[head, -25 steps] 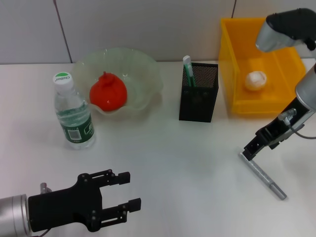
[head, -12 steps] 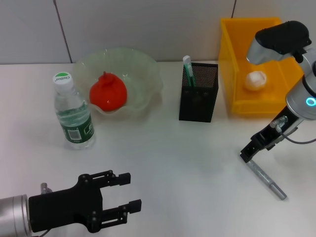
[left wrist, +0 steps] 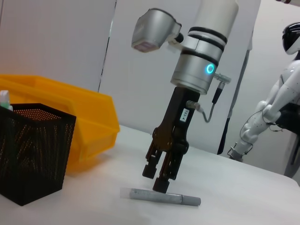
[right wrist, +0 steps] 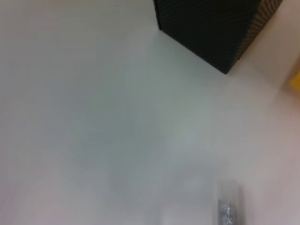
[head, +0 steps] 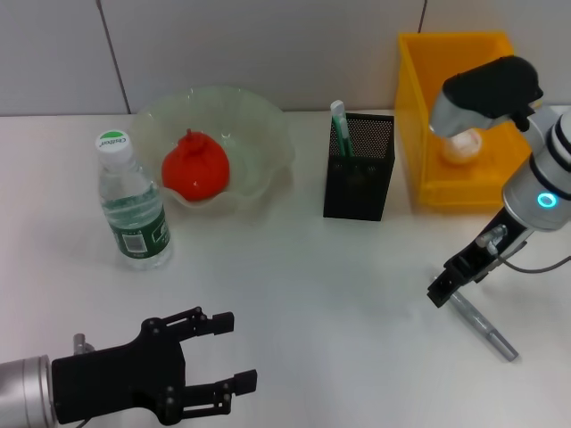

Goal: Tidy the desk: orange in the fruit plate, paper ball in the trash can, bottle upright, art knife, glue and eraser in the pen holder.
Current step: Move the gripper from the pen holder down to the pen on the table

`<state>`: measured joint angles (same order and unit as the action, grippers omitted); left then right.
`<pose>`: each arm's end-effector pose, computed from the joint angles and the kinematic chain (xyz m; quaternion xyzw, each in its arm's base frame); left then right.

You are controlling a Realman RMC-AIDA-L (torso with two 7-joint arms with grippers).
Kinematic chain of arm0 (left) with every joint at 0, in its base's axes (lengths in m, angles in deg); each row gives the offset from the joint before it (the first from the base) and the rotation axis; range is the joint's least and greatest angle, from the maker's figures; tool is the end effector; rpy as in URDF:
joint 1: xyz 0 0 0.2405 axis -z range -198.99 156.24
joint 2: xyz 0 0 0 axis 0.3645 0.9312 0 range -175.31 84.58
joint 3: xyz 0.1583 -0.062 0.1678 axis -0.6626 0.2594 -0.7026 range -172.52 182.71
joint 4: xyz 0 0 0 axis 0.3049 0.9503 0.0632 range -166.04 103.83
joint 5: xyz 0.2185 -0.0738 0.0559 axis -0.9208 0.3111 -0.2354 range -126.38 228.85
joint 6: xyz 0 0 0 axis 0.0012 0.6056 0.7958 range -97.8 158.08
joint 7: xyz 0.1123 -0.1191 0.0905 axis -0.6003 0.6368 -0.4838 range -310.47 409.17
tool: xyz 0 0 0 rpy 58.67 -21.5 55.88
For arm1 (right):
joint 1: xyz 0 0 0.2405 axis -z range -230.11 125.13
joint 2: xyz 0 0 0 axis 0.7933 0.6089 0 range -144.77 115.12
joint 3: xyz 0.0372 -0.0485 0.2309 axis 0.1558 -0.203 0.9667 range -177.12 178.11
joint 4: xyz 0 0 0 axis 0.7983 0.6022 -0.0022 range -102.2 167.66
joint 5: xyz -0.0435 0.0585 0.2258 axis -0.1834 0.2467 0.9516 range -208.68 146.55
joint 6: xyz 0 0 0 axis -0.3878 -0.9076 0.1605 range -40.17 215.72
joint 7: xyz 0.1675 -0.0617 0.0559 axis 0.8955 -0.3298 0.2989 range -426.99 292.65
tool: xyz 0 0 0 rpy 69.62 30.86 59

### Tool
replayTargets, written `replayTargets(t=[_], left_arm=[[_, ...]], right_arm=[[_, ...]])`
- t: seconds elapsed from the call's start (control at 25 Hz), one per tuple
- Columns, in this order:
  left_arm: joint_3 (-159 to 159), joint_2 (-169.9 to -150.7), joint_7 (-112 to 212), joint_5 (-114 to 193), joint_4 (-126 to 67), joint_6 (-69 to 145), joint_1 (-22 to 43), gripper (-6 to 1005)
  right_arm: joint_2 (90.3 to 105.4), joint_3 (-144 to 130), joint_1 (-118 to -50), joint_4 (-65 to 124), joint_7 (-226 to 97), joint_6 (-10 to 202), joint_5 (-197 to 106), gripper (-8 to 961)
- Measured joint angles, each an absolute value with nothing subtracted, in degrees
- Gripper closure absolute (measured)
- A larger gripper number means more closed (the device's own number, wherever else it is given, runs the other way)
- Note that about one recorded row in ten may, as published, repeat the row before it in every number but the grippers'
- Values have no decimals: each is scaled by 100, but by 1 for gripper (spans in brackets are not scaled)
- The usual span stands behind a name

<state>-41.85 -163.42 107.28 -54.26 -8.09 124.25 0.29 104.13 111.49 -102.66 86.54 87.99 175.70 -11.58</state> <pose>-0.2794 0.2758 -0.0688 -0.9327 -0.1772 -0.2997 0.0944 0.2028 0.4135 -0.0356 -0.8460 0.4386 -0.2408 0.1843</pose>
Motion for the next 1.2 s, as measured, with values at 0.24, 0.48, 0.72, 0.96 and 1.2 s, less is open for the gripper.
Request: replayTargets(t=[0.24, 0.48, 0.72, 0.96, 1.2], left_arm=[[-4168, -16349, 10677, -5425, -808, 12486, 4, 181], [-4147, -16349, 10674, -5414, -808, 12538, -2, 181], [-4141, -16349, 10691, -5406, -808, 12550, -3, 181], [-4139, -16349, 10677, -5413, -808, 12552, -17, 181], [-4142, -16349, 10696, -5412, -808, 12572, -20, 181]], right_arm=[[10419, 10983, -10253, 8627, 8832, 17450, -1173, 367], [10418, 10978, -10233, 8582, 8839, 17410, -1183, 385], [10418, 10974, -10199, 8563, 8839, 17359, -1184, 424], [10417, 10749, -10172, 8499, 8839, 17216, -1191, 465], [10424, 10687, -10171, 8481, 8840, 17170, -1166, 468]])
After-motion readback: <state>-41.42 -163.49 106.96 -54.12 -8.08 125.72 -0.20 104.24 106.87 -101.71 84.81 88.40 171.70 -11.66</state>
